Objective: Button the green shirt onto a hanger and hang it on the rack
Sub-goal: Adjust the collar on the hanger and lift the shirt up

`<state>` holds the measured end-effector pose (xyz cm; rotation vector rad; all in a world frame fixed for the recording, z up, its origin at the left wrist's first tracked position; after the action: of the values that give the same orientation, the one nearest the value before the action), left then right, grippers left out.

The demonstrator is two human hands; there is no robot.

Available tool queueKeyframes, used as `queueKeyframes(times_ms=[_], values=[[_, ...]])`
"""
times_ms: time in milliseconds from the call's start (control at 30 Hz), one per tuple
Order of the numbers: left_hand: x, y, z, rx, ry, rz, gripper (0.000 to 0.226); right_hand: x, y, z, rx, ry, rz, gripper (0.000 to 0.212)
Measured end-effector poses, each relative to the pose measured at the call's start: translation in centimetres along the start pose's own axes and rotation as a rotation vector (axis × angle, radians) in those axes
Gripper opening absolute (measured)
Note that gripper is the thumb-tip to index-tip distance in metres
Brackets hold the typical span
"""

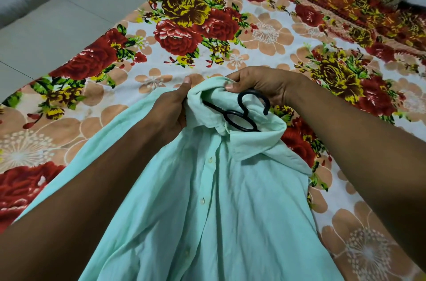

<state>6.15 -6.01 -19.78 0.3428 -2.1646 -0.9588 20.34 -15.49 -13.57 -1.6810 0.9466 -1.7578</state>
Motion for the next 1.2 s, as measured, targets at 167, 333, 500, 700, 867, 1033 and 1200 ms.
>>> queueKeyframes(times_ms=[167,333,500,700,867,1033,1200], values=[[0.0,0.0,0.5,-0.108,0.05,-0.047,0.049,-0.7,-0.2,0.7,0.023,0.111,-0.065,0.026],[-0.2,0.8,0.3,-0.092,0.088,-0.074,0.055,-1.0,-1.3,1.1,0.175,0.241,0.004,0.012],[-0.4,0.2,0.6,-0.123,0.129,-0.068,0.049,-0.9,-0.4,0.1,0.048,0.075,-0.037,0.027],[-0.2,-0.5,1.7,-0.307,0.087,-0.039,0.052,-0.7,1.2,0.9,0.12,0.02,0.015,0.025],[1.8,2.0,2.4,-0.832,0.307,-0.45,0.06,-1.0,2.3,2.0,0.157,0.104,0.118,0.055],[3.9,6.1,-2.7,-1.017,0.16,-0.857,0.039,-0.4,3.5,3.2,0.092,0.141,0.128,0.013],[1.7,2.5,-5.1,-1.255,-0.287,-0.717,0.031,2.1,4.1,2.4,0.144,0.254,0.042,0.021]])
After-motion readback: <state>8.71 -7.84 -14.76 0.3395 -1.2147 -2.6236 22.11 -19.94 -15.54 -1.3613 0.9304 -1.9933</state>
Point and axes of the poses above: each hand's wrist, its own x-axis away from the middle knuckle, its own z-axis out of the back of the hand, y = z × x, the point moved 7 cm from there along -x, towards the middle knuckle, and after that the axes turned 2 degrees about x, right-handed, at the moved point
